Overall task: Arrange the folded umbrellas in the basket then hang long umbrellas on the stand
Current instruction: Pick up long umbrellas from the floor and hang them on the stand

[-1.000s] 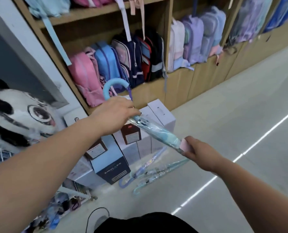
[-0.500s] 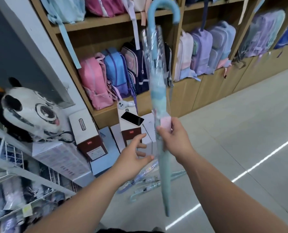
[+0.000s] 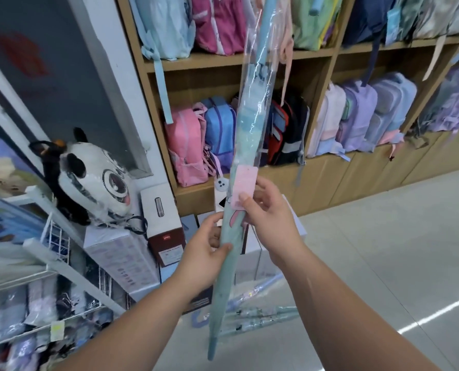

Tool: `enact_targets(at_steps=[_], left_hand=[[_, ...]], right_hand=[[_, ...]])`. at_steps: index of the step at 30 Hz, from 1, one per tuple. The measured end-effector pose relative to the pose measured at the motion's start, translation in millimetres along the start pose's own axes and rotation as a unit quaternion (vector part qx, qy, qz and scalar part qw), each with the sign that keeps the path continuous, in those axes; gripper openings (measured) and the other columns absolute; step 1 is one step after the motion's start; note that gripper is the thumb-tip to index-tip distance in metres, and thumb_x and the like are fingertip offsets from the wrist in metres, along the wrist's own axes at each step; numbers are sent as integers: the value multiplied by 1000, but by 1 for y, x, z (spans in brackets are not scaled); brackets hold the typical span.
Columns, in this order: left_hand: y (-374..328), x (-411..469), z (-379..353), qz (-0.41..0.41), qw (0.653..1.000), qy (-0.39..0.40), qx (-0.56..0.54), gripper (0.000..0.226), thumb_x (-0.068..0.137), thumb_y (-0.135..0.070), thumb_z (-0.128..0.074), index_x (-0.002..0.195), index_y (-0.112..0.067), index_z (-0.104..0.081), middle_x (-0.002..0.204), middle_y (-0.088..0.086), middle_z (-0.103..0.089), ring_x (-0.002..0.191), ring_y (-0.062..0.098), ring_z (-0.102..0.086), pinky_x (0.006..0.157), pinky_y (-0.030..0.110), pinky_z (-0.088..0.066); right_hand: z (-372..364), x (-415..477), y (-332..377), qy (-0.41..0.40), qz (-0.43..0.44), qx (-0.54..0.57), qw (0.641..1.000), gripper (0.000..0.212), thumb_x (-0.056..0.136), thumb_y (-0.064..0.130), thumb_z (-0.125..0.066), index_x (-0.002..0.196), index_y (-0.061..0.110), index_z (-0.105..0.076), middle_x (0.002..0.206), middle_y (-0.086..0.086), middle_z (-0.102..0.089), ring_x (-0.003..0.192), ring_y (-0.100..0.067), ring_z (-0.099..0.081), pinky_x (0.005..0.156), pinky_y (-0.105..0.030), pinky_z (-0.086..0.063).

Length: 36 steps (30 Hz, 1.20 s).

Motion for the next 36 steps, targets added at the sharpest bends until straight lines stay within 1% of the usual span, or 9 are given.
enact_targets(at_steps=[3,6,11,18,21,25,28,32,36], left_hand=[[-7,14,37,-3,1000,-1,-19,61,92,0,-64,121,-52,-53,102,-6,-73,95,19,-68,86,34,-56],[-25,31,77,-20,998,5,-51,61,93,5,-61,119,-50,-53,110,-7,-74,100,14,-70,80,31,-57],[-66,57,151,-63,991,32,-114,52,95,8,-54,128,-32,-50,117,7,-71,88,16,-72,53,23,-53],[-111,79,266,-139,982,53,-117,58,97,8,-53,143,-27,-48,110,3,-74,95,17,-71,70,31,-58],[-125,81,304,-159,981,16,-109,56,98,2,-55,142,-31,-50,103,1,-75,91,19,-70,74,38,-61],[-130,81,343,-163,982,-36,-92,60,94,-10,-67,140,-43,-50,99,3,-74,85,24,-70,66,33,-59],[-140,88,371,-174,979,-68,-83,65,91,-9,-70,141,-45,-48,97,2,-75,88,25,-73,74,37,-61],[-166,106,410,-172,975,-129,-59,65,91,-6,-67,142,-40,-46,87,4,-76,82,25,-74,74,47,-62],[-185,120,433,-172,972,-146,-68,61,92,-2,-64,139,-36,-47,85,8,-76,74,23,-72,67,49,-62]], right_hand=[[-22,-9,-21,45,-21,-29,998,39,98,43,-58,136,48,-51,115,8,-71,109,-14,-68,95,-47,-55],[-57,-16,-34,79,-40,-41,995,38,102,37,-53,138,50,-48,113,4,-72,106,-25,-69,93,-55,-55],[-129,-6,-13,96,-24,-33,995,35,103,24,-55,134,38,-56,105,0,-75,100,-17,-71,84,-36,-58],[-230,31,49,74,67,-65,993,22,99,9,-60,116,21,-67,105,1,-75,98,-17,-71,88,-35,-58],[-263,46,72,43,116,-95,988,16,98,18,-63,112,24,-65,103,4,-73,94,-17,-70,85,-40,-59],[-302,69,111,8,167,-102,981,13,97,22,-64,110,26,-65,97,10,-73,83,-11,-70,76,-40,-60],[-334,91,137,8,212,-123,970,11,96,30,-65,107,28,-64,93,8,-72,81,-14,-69,75,-45,-59],[-368,117,166,6,253,-135,958,9,94,26,-68,101,27,-62,89,10,-70,75,-4,-64,71,-28,-56],[-388,138,187,17,280,-121,952,8,94,29,-68,98,31,-61,88,18,-68,79,-3,-64,69,-24,-54]])
Point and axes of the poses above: each hand's wrist, its own x-axis towards the middle knuckle, its own z-axis out of the back of the hand, y = z × x, the point moved 5 cm from there along x, towards the middle knuckle
